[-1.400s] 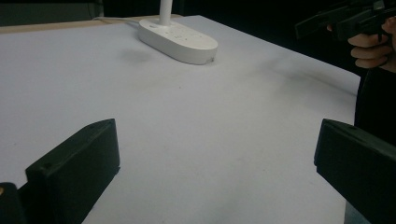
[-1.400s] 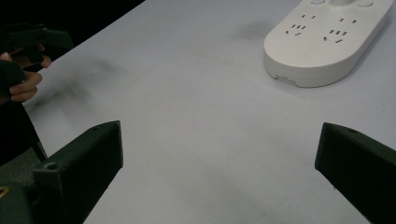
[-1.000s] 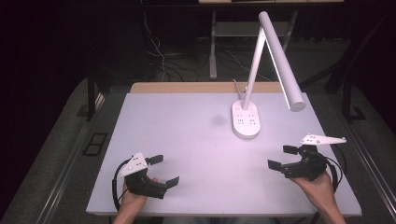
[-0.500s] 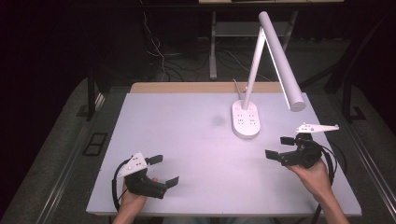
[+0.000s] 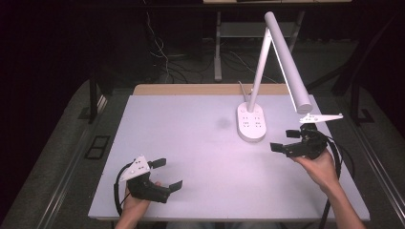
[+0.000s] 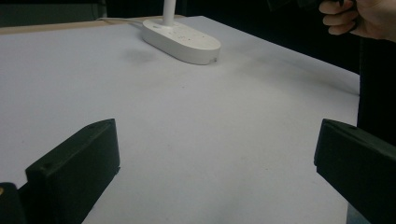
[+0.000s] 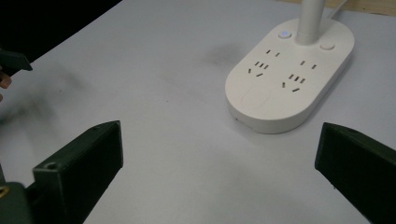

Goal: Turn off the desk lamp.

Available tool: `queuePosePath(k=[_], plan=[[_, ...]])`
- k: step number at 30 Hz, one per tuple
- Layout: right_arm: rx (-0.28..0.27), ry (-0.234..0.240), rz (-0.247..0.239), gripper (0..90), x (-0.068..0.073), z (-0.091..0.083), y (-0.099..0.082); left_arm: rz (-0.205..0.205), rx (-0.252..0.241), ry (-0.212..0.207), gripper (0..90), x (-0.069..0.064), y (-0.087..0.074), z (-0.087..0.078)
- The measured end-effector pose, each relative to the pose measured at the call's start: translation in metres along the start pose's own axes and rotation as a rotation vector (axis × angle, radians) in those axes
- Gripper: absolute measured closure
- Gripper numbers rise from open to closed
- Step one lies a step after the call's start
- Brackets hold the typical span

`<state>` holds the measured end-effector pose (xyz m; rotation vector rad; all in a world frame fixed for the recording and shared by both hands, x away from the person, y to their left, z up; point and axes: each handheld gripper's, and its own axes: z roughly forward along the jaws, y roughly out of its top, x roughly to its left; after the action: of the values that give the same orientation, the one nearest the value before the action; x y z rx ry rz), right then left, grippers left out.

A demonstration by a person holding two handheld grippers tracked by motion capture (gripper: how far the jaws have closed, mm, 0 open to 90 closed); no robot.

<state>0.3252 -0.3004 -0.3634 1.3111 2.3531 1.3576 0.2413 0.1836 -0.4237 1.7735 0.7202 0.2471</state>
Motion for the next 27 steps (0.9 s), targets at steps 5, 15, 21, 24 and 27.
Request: queuePosePath(k=[5,15,21,24,27], plan=[[0.009,-0.005,0.004,0.9,-0.005,0.004,0.008,0.003,0.003,-0.001,0.0,0.0,0.0,0.0],[0.034,-0.012,-0.003,0.9,-0.019,0.016,0.028,0.0,-0.001,0.002,0.0,0.001,0.0,-0.001],[0.05,-0.014,0.002,0.9,-0.026,0.024,0.036,-0.002,-0.002,0.004,0.0,0.001,0.0,-0.001],[0.058,-0.012,0.001,0.9,-0.029,0.028,0.039,-0.003,-0.001,0.005,0.0,0.002,0.0,-0.002],[0.067,-0.013,0.003,0.9,-0.032,0.033,0.044,-0.001,-0.001,0.006,0.0,0.002,0.0,-0.002]])
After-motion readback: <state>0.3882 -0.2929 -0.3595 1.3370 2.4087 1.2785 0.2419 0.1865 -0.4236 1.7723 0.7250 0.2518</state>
